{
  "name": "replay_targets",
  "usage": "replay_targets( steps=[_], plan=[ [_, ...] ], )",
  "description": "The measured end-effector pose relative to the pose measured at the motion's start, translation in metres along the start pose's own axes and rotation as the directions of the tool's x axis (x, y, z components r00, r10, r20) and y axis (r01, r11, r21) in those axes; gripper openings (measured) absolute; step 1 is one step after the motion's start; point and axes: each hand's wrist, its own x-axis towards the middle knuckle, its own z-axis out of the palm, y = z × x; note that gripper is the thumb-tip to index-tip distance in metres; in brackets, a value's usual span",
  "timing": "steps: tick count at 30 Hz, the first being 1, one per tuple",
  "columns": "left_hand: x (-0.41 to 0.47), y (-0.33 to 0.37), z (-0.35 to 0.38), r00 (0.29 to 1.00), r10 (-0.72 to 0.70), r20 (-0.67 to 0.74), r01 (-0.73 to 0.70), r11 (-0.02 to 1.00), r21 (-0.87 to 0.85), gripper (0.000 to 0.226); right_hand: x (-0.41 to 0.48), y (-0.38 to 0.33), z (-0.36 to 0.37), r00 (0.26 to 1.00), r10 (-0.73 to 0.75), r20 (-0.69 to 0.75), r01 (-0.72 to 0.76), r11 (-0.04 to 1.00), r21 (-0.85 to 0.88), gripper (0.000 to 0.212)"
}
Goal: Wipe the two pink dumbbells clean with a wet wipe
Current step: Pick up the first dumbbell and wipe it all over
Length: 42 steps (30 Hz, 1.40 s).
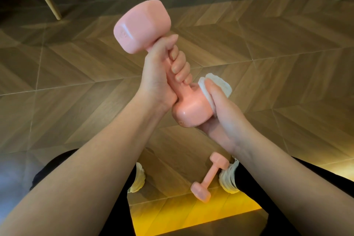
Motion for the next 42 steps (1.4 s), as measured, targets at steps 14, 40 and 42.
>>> replay_targets(
  steps=[14,40,42],
  plan=[
    [0.012,0.005,-0.012,0.967,-0.012,-0.256,-0.014,0.995,-0.097,0.024,-0.005,-0.003,-0.012,0.955,-0.177,0.237,0.198,0.978,-0.068,0.055],
    [0.011,-0.006,-0.003,0.955,-0.078,-0.287,0.045,0.991,-0.123,0.034,-0.005,0.000,0.002,0.963,-0.268,0.012,0.261,0.928,-0.267,0.024],
    [0.012,-0.003,-0.005,0.950,-0.070,-0.304,0.026,0.989,-0.146,0.034,-0.005,-0.001,-0.001,0.966,-0.251,0.067,0.260,0.941,-0.217,0.019]
  ],
)
